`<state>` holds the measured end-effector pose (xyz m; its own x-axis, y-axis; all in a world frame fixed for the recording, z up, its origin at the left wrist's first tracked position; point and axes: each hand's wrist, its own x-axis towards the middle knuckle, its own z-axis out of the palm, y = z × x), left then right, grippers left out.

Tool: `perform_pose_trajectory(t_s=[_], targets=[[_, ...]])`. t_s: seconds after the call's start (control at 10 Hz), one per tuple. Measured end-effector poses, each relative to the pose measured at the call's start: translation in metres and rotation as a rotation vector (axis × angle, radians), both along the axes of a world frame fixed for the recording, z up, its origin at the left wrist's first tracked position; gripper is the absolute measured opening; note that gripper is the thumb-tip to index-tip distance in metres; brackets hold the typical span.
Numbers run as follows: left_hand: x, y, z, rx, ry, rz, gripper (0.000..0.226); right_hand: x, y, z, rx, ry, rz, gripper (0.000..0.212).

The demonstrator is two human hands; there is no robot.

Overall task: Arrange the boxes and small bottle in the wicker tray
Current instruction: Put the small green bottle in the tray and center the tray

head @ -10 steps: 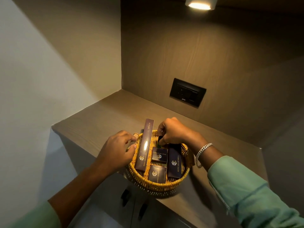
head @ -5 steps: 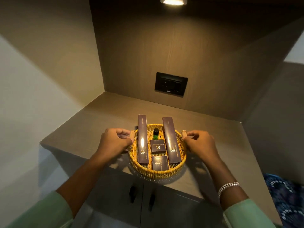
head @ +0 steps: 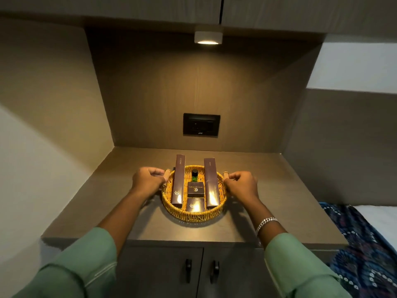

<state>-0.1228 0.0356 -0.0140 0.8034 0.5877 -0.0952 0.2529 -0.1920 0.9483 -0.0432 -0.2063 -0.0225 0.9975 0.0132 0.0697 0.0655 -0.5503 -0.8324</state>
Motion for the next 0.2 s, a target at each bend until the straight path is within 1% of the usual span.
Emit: perform_pose_trajectory(t_s=[0.1,0.2], targets=[[0.002,0.002,0.003,0.03,-0.042,-0.001,0.021,-0.001,0.007,0.003,0.027,0.012,-0.002,0.018],[-0.007,-0.009,0.023,0.174,-0.092,-0.045,0.04,-0.013,0.004,0.013,-0.029,0.038,-0.013,0.039]])
